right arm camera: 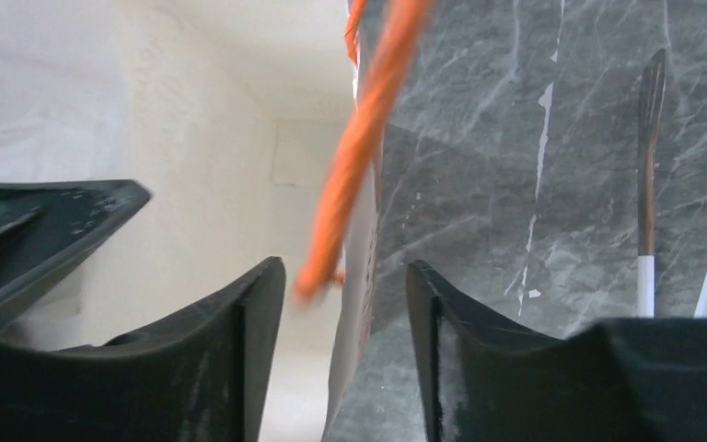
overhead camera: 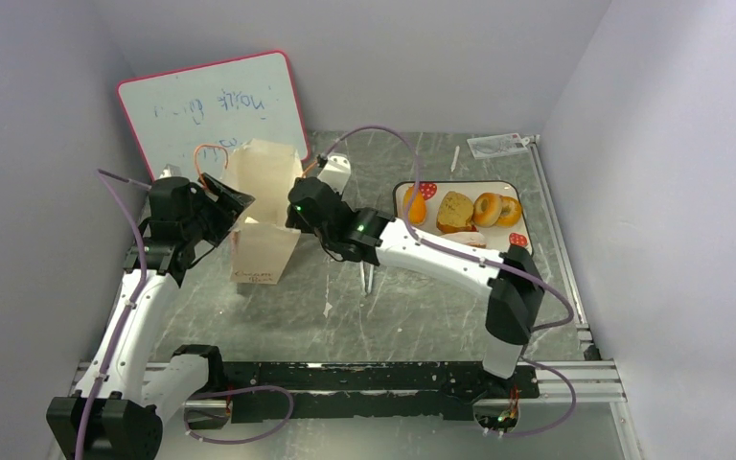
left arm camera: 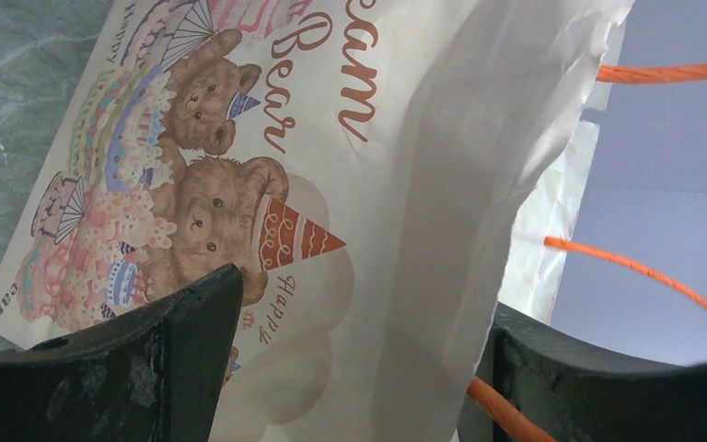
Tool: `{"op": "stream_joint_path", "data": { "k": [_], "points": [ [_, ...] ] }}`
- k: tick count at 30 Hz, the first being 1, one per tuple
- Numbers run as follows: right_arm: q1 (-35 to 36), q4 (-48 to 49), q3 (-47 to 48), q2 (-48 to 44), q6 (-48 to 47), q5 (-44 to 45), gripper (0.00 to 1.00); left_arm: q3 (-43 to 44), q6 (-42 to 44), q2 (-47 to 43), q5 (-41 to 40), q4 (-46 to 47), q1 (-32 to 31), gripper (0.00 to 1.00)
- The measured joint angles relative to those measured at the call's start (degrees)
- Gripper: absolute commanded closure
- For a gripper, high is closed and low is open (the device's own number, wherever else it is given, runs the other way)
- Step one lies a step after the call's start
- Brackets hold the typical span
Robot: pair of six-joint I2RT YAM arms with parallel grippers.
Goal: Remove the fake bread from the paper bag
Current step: Place the clamp at the center of the board.
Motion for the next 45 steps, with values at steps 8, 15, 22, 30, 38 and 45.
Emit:
{"op": "stream_joint_path", "data": {
  "k": [8, 15, 22, 30, 38, 45],
  "points": [
    [-1.9, -0.1, 2.7, 4.1, -2.4, -1.4, 0.70, 0.0, 0.6, 0.0, 0.2, 0.7, 1.0, 0.16],
    [-2.1, 0.0, 3.0, 4.0, -4.0, -0.8, 0.75, -0.3, -1.1, 0.5, 3.9, 4.8, 3.2, 0.17],
    [-2.2, 0.3, 2.2, 2.3, -5.7, 0.3, 0.79, 1.3, -2.9, 5.9, 11.1, 6.6, 4.8, 0.19],
    [-2.3, 0.9, 0.7, -0.2, -7.4, 1.9, 0.79, 1.3, -6.6, 6.9, 16.6, 9.0, 7.2, 0.18],
    [-2.3, 1.2, -1.5, -1.1, -9.0, 2.8, 0.80, 1.9, -9.7, 8.2, 19.8, 11.6, 8.2, 0.03],
    [-2.4, 1.2, -1.2, -1.1, -10.3, 3.0, 0.80, 3.3, -6.4, 8.2, 21.7, 10.3, 8.3, 0.02]
  ]
}}
